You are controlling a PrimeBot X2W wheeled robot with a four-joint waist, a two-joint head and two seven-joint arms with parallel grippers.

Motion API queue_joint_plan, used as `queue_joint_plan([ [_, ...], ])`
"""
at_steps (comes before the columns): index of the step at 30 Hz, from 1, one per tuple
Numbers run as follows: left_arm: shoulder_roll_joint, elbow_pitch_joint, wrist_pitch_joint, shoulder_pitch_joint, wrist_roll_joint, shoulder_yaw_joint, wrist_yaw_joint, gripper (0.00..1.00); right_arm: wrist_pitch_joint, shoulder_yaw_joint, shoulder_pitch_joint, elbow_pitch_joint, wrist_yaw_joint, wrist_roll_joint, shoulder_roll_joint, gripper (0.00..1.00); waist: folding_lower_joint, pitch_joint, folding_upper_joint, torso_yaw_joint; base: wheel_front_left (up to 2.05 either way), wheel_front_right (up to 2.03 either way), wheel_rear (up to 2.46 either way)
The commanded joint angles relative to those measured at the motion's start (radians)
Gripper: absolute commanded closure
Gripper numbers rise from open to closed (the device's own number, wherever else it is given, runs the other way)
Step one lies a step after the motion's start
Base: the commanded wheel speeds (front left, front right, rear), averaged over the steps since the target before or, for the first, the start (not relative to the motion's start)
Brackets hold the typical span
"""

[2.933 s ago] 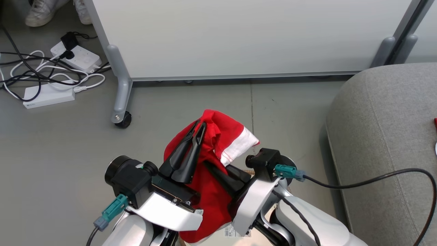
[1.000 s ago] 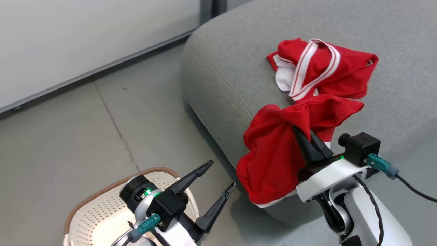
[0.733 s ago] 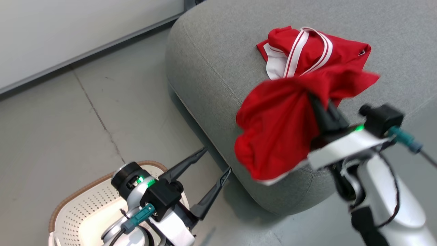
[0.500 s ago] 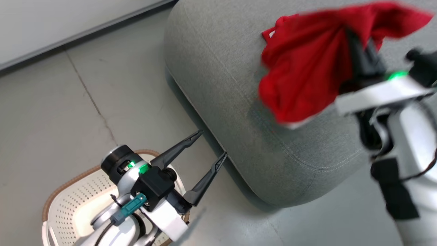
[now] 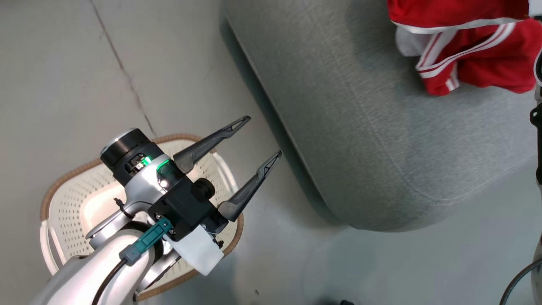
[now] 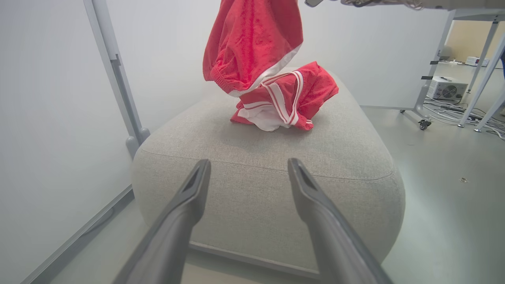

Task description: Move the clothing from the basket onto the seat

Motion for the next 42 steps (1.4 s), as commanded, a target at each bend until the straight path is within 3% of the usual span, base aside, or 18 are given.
queue_joint_plan([
  [1, 0.009, -0.008, 0.004, -0.021, 0.005, 0.002, -0.006, 0.00, -0.001, -0.015, -0.005, 0.020, 0.001, -0.001, 0.004, 1.00, 0.0000, 0.073, 0.0000, 0.036, 0.00, 0.00, 0.00],
  [13, 0.050, -0.040, 0.032, -0.043, -0.001, 0.004, -0.009, 0.00, -0.001, -0.067, 0.032, 0.291, 0.001, 0.012, 0.054, 1.00, 0.0000, 0.152, 0.0000, 0.029, 0.00, 0.00, 0.00],
  [15, 0.052, -0.037, 0.033, -0.038, -0.006, 0.005, -0.007, 0.00, -0.001, -0.061, 0.023, 0.313, 0.001, 0.009, 0.055, 0.51, 0.0000, 0.144, 0.0000, 0.023, 0.00, 0.00, 0.00],
  [16, 0.052, -0.034, 0.031, -0.035, -0.009, 0.005, -0.006, 0.00, -0.001, -0.061, 0.023, 0.319, 0.001, 0.007, 0.053, 0.00, 0.0000, 0.137, 0.0000, 0.020, 0.00, 0.00, 0.00],
  [23, 0.020, 0.006, -0.007, -0.003, -0.027, 0.000, 0.019, 0.00, -0.001, -0.038, 0.090, 0.318, 0.001, -0.032, 0.037, 0.00, 0.0000, 0.040, 0.0000, 0.018, 0.00, 0.00, 0.00],
  [30, -0.035, 0.066, -0.074, 0.048, -0.066, 0.026, 0.083, 0.00, -0.001, 0.010, 0.188, 0.278, 0.001, -0.033, -0.016, 0.00, 0.0000, -0.071, 0.0000, 0.054, 0.00, 0.00, 0.00],
  [34, -0.061, 0.105, -0.114, 0.083, -0.091, 0.042, 0.117, 0.00, -0.001, -0.001, 0.274, 0.204, 0.001, -0.050, -0.042, 0.00, 0.0000, -0.134, 0.0000, 0.096, 0.00, 0.00, 0.00],
  [42, -0.109, 0.174, -0.172, 0.152, -0.142, 0.088, 0.189, 0.00, -0.001, -0.055, 0.506, -0.010, 0.001, -0.143, 0.002, 0.00, 0.0000, -0.242, 0.0000, 0.193, 0.00, 0.00, 0.00],
])
